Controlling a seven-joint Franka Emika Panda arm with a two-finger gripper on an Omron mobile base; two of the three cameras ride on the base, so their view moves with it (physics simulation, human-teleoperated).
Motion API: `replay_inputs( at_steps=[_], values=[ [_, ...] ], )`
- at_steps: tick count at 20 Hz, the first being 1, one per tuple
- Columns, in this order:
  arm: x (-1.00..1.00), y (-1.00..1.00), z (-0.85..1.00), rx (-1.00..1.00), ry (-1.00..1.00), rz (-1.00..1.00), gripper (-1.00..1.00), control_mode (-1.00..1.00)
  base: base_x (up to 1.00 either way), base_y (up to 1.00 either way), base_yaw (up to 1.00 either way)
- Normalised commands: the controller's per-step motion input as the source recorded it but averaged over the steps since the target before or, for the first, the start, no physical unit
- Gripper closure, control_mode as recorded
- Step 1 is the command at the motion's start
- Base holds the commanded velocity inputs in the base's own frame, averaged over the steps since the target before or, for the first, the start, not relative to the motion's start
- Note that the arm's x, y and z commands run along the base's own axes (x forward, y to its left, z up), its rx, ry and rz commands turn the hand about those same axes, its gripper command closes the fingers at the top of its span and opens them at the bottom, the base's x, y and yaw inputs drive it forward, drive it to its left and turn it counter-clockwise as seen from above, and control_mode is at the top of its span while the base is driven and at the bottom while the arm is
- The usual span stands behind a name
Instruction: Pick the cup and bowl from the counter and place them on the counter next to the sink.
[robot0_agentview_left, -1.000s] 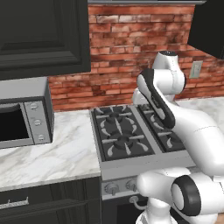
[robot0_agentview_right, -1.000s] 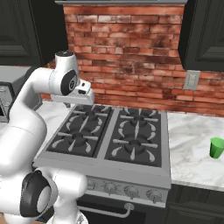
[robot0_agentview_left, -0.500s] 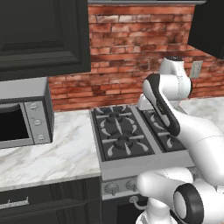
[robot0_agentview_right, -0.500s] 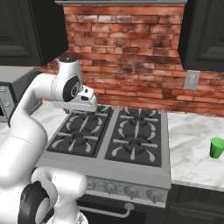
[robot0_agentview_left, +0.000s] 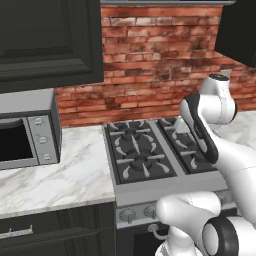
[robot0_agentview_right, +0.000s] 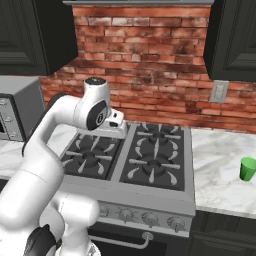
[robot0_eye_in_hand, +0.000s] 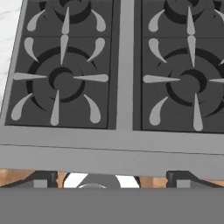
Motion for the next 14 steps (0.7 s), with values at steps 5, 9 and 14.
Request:
replay_inputs(
  at_steps=[5, 9, 14],
  values=[
    [0.0, -0.43, 0.0, 0.0, 0.01, 0.0, -1.0, -1.0, 0.0, 0.0, 0.0],
    [0.01, -0.49, 0.0, 0.0, 0.0, 0.0, -1.0, -1.0, 0.0, 0.0, 0.0],
    [0.02, -0.6, 0.0, 0.0, 0.0, -0.01, -1.0, -1.0, 0.0, 0.0, 0.0]
  ],
)
